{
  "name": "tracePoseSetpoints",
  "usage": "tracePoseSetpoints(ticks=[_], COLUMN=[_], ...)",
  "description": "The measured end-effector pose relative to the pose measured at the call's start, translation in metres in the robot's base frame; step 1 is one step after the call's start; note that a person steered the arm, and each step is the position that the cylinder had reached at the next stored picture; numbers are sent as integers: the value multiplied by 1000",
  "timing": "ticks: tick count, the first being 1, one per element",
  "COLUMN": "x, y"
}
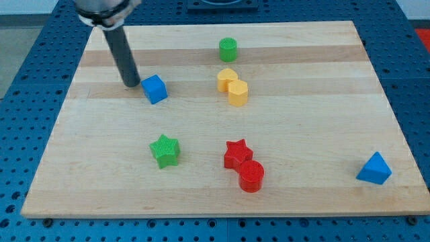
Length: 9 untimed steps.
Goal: Push the blue cube into the blue triangle
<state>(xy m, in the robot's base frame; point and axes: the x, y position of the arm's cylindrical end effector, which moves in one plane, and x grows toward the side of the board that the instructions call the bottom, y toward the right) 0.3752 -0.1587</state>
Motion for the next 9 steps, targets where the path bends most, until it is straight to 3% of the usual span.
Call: tracePoseSetpoints(ticks=[1, 5, 6, 8, 9], x=[40, 129, 140, 113, 109], y=[45, 207, 245, 230, 260])
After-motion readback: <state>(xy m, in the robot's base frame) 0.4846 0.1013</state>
